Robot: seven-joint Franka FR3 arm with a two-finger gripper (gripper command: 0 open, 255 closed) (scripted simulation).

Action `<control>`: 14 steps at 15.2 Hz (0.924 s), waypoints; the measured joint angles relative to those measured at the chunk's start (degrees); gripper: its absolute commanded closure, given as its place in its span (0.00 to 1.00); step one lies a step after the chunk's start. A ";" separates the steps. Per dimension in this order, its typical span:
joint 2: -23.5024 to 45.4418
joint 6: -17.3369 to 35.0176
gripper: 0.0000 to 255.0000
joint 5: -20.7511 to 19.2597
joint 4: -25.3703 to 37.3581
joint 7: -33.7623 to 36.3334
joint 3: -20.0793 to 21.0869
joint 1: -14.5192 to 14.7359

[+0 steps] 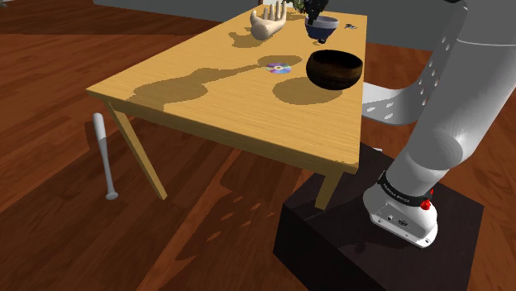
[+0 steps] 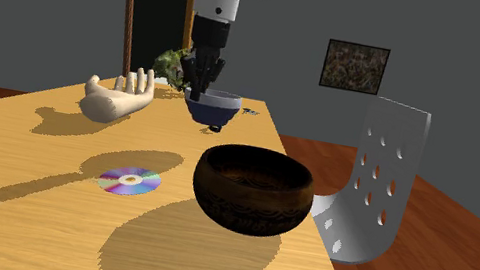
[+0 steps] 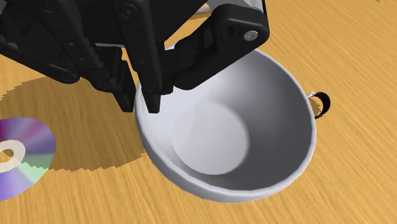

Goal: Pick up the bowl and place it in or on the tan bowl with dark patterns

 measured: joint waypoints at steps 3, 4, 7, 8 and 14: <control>0.21 -2.42 1.00 0.09 2.60 -0.10 -0.08 -0.19; 0.52 -3.31 1.00 0.21 3.79 -0.11 -0.09 -0.28; 1.06 -5.78 1.00 0.42 6.77 -0.20 -0.16 -0.52; 1.17 -6.68 1.00 0.45 7.76 -0.16 -0.16 -0.55; 3.41 -12.43 1.00 1.39 15.63 -0.52 -0.33 -1.48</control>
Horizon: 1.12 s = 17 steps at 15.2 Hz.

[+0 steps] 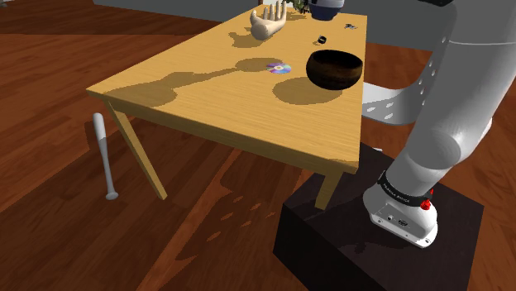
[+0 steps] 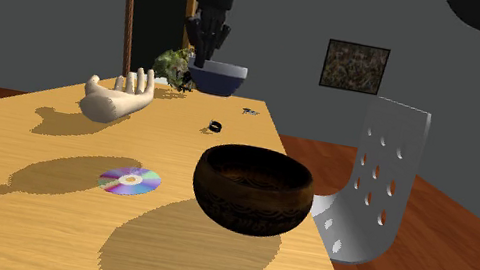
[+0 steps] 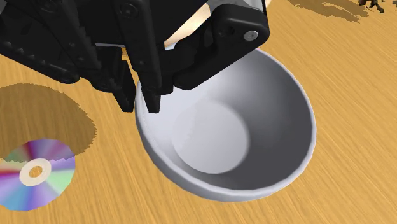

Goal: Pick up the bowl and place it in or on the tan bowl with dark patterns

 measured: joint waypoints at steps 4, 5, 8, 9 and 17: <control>-2.47 -1.20 1.00 -1.06 -1.16 1.00 0.16 1.07; -5.13 -0.64 1.00 -2.17 -4.21 1.77 0.33 1.99; -12.60 0.86 1.00 -5.41 -12.63 4.96 1.55 4.59; -14.94 1.04 1.00 -6.39 -15.08 6.06 2.07 5.23; -31.87 0.06 1.00 -11.68 -30.74 15.10 7.96 8.29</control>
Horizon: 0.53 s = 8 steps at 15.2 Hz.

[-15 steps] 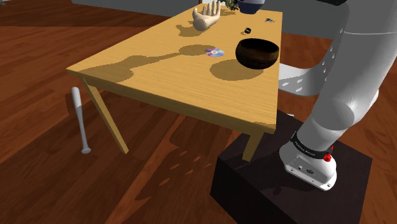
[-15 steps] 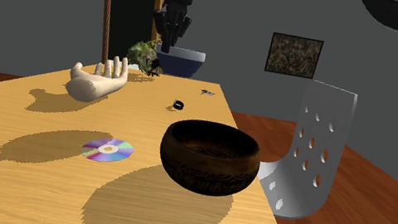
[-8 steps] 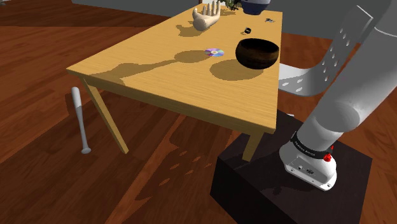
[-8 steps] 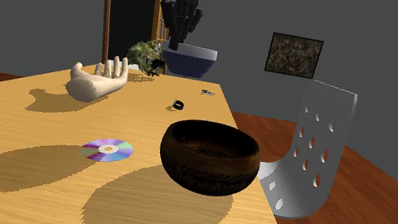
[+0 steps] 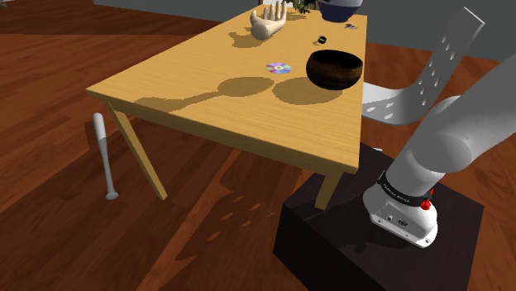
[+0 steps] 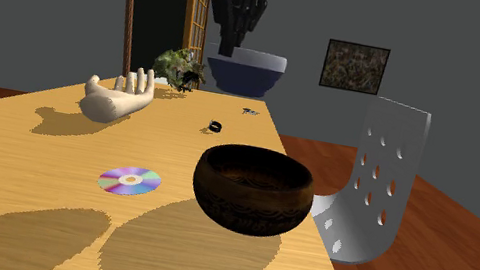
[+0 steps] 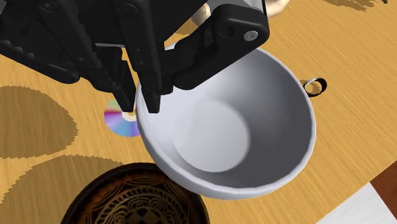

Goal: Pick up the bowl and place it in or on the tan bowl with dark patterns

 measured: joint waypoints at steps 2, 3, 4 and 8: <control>-3.66 -1.06 1.00 -0.54 -2.72 2.24 1.79 0.42; -5.50 -1.40 1.00 -0.73 -4.28 3.20 2.58 0.55; -7.35 -2.07 1.00 -0.84 -5.57 4.36 3.57 0.74; -12.69 -4.81 1.00 -0.65 -8.47 7.72 6.62 1.28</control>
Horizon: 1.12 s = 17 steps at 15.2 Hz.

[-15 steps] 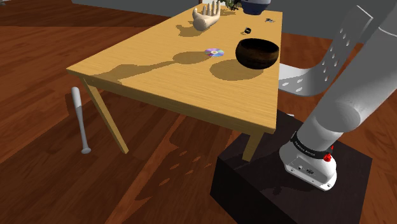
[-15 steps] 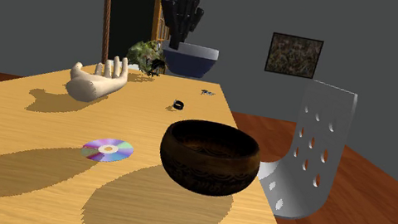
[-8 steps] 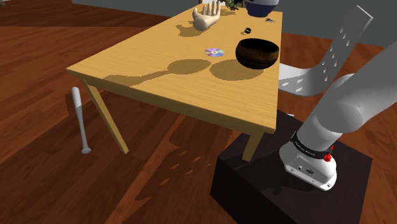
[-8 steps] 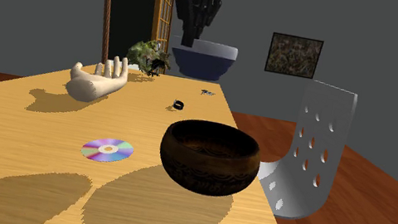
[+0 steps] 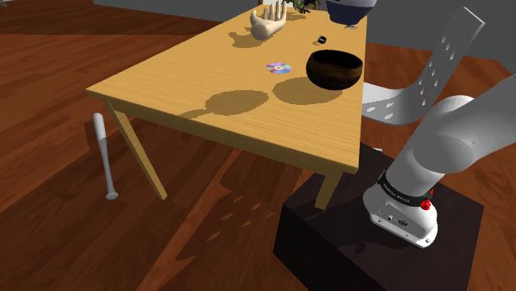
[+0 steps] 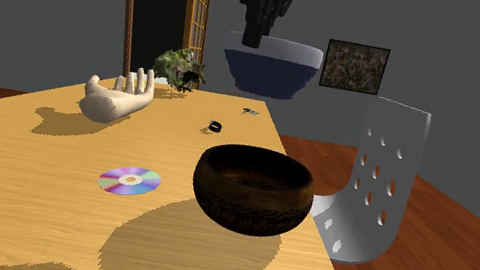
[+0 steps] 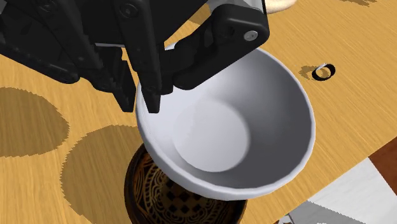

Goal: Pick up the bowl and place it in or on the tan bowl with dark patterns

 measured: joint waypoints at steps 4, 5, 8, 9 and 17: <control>-3.15 1.80 1.00 0.03 -5.15 1.56 1.10 0.10; -3.47 2.60 1.00 0.00 -6.29 1.72 1.14 0.10; -4.36 4.77 1.00 -0.14 -9.37 1.84 1.00 0.03; -4.64 5.45 1.00 -0.19 -10.33 1.87 0.96 0.00; -6.43 11.16 1.00 -0.53 -17.85 2.40 0.74 -0.14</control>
